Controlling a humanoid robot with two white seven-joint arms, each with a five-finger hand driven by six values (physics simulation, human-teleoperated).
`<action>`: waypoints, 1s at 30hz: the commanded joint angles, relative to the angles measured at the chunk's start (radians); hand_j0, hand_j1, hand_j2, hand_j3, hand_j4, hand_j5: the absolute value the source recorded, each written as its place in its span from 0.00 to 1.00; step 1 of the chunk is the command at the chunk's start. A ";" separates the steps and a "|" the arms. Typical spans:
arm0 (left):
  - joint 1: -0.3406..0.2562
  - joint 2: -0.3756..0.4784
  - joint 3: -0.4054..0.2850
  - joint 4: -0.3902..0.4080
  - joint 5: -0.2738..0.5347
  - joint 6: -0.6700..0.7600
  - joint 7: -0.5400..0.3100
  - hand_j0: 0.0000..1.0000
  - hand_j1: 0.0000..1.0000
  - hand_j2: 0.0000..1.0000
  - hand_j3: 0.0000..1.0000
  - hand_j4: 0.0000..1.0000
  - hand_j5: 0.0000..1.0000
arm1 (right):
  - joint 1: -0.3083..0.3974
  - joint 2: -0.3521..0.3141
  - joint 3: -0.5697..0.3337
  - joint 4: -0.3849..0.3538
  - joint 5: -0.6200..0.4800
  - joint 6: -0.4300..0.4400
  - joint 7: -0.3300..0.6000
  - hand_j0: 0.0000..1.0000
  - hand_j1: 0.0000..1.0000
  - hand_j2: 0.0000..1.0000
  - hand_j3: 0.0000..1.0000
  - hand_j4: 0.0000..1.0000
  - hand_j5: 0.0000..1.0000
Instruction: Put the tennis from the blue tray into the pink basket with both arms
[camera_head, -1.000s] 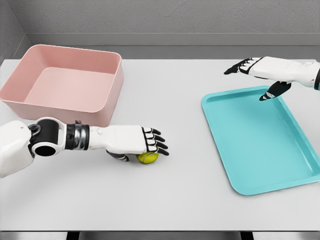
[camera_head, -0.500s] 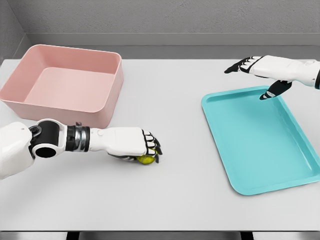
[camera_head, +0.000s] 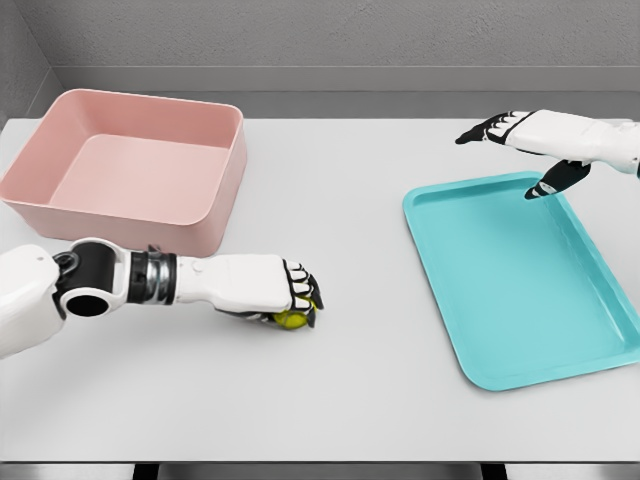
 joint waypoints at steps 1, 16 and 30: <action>-0.002 0.017 0.006 -0.024 0.021 0.001 0.001 0.53 0.53 0.53 0.53 0.53 0.53 | 0.000 0.000 -0.001 0.000 -0.006 0.002 0.000 1.00 1.00 1.00 1.00 1.00 1.00; -0.077 0.080 0.017 -0.084 0.093 0.001 0.000 0.52 0.52 0.52 0.52 0.52 0.52 | 0.000 -0.003 -0.001 0.000 -0.008 0.002 0.000 1.00 1.00 1.00 1.00 1.00 1.00; -0.133 0.132 0.017 -0.104 0.128 0.001 -0.002 0.51 0.51 0.51 0.51 0.51 0.51 | 0.000 -0.003 -0.001 0.000 -0.006 0.002 0.000 1.00 1.00 1.00 1.00 1.00 1.00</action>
